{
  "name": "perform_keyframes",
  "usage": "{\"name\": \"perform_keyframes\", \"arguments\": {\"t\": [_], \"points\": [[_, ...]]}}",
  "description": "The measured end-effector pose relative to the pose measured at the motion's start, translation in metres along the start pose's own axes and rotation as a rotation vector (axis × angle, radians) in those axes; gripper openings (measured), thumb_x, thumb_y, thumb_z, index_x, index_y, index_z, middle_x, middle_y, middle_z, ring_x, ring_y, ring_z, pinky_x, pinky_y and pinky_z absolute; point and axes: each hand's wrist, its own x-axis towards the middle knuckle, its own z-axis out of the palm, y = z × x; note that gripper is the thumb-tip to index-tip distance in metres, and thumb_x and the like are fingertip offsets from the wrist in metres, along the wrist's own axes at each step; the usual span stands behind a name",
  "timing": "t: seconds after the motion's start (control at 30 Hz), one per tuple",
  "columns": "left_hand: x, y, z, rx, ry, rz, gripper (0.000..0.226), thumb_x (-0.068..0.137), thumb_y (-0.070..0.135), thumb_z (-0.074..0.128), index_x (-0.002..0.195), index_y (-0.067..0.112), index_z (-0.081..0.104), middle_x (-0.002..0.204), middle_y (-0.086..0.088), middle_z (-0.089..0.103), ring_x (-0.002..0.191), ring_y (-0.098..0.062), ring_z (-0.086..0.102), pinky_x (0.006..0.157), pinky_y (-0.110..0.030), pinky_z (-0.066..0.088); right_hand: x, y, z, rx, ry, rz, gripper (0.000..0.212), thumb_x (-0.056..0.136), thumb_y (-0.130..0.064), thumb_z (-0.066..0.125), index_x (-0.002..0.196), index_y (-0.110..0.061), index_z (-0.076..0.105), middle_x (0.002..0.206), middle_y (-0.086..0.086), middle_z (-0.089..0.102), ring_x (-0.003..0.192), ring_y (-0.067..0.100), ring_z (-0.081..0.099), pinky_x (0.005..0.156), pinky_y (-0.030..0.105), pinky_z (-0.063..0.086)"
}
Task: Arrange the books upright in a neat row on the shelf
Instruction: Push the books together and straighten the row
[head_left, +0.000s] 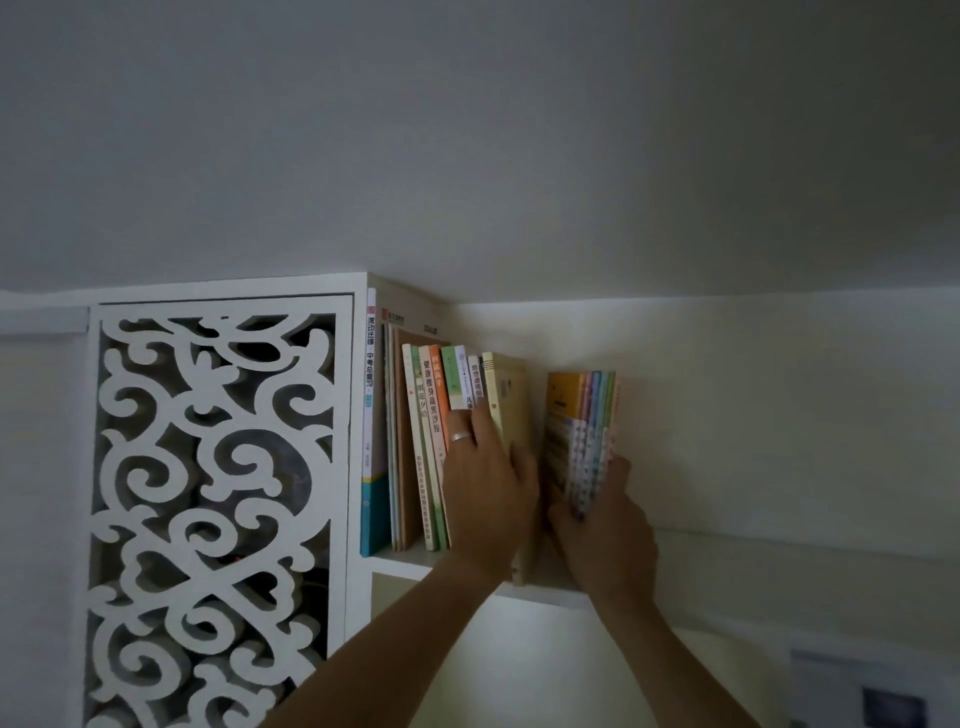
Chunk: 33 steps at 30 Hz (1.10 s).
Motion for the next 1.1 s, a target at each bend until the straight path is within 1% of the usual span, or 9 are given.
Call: {"name": "perform_keyframes", "arguments": {"t": [0.13,0.23,0.33,0.37,0.47,0.53,0.8,0.93,1.1], "points": [[0.002,-0.010,0.016,0.060,0.066,0.068,0.053,0.096,0.032,0.051,0.142,0.010,0.037,0.135,-0.017,0.050,0.109,-0.024,0.058,0.088,-0.036,0.055,0.000,-0.002,0.003,-0.027,-0.019,-0.087,0.065,0.089,-0.047,0.065,0.137,-0.025,0.028,0.118,-0.002,0.066,0.090,0.018,0.068,0.067,0.026,0.057],[-0.002,-0.019,0.016,0.165,-0.046,0.156,0.056,0.103,0.038,0.030,0.150,0.008,0.036,0.148,-0.017,0.042,0.127,-0.027,0.048,0.107,-0.037,0.043,0.000,-0.003,0.006,-0.036,-0.035,-0.109,0.067,0.089,-0.052,0.064,0.138,-0.027,0.026,0.119,-0.002,0.065,0.094,0.020,0.069,0.074,0.037,0.062],[-0.004,-0.033,0.001,-0.069,0.052,0.314,0.050,0.102,0.031,0.043,0.149,0.013,0.035,0.137,-0.010,0.044,0.104,-0.017,0.055,0.088,-0.032,0.053,-0.002,-0.005,0.006,-0.067,-0.037,-0.114,0.064,0.089,-0.046,0.062,0.138,-0.026,0.026,0.114,0.000,0.065,0.088,0.021,0.067,0.071,0.039,0.061],[-0.002,-0.039,-0.004,-0.052,0.099,0.391,0.051,0.102,0.029,0.053,0.148,0.014,0.036,0.137,-0.010,0.044,0.108,-0.017,0.055,0.093,-0.032,0.051,-0.002,-0.005,0.006,-0.070,-0.034,-0.118,0.062,0.089,-0.044,0.062,0.137,-0.025,0.027,0.111,0.000,0.065,0.084,0.020,0.066,0.069,0.037,0.060],[0.015,-0.053,-0.016,0.336,-0.005,0.806,0.059,0.093,0.016,0.066,0.148,0.020,0.046,0.158,-0.012,0.038,0.150,-0.032,0.032,0.127,-0.045,0.019,-0.004,-0.005,0.006,-0.061,-0.021,-0.122,0.059,0.090,-0.040,0.061,0.136,-0.022,0.029,0.107,0.001,0.064,0.079,0.019,0.062,0.063,0.031,0.054],[0.025,-0.050,-0.026,0.516,-0.177,0.970,0.054,0.088,0.009,0.060,0.140,0.024,0.057,0.163,-0.009,0.037,0.158,-0.030,0.015,0.129,-0.052,0.003,-0.005,-0.006,0.006,-0.028,-0.013,-0.113,0.063,0.089,-0.039,0.062,0.138,-0.020,0.027,0.111,0.003,0.064,0.081,0.019,0.063,0.063,0.031,0.056],[0.037,-0.032,-0.051,0.749,-0.218,1.135,0.033,0.082,0.017,0.078,0.113,0.028,0.073,0.124,-0.001,0.070,0.132,-0.025,0.055,0.126,-0.054,0.015,0.005,-0.013,0.000,0.084,0.040,-0.010,0.099,0.084,-0.057,0.071,0.151,-0.025,0.006,0.123,0.009,0.062,0.095,0.031,0.069,0.072,0.038,0.059],[0.032,-0.026,-0.049,0.743,-0.240,1.139,0.033,0.081,0.019,0.080,0.112,0.023,0.072,0.118,-0.004,0.072,0.122,-0.026,0.060,0.118,-0.050,0.035,0.013,-0.014,-0.004,0.139,0.044,0.071,0.086,0.085,-0.041,0.076,0.144,-0.023,0.016,0.119,0.015,0.065,0.088,0.032,0.070,0.068,0.042,0.062],[0.041,-0.014,-0.054,0.756,-0.211,1.214,0.027,0.080,0.022,0.082,0.106,0.024,0.075,0.116,-0.003,0.071,0.116,-0.023,0.061,0.109,-0.043,0.040,0.011,0.000,-0.028,0.023,0.194,0.098,0.072,0.083,-0.035,0.074,0.136,-0.015,0.029,0.101,0.022,0.067,0.079,0.041,0.067,0.063,0.043,0.058]]}}
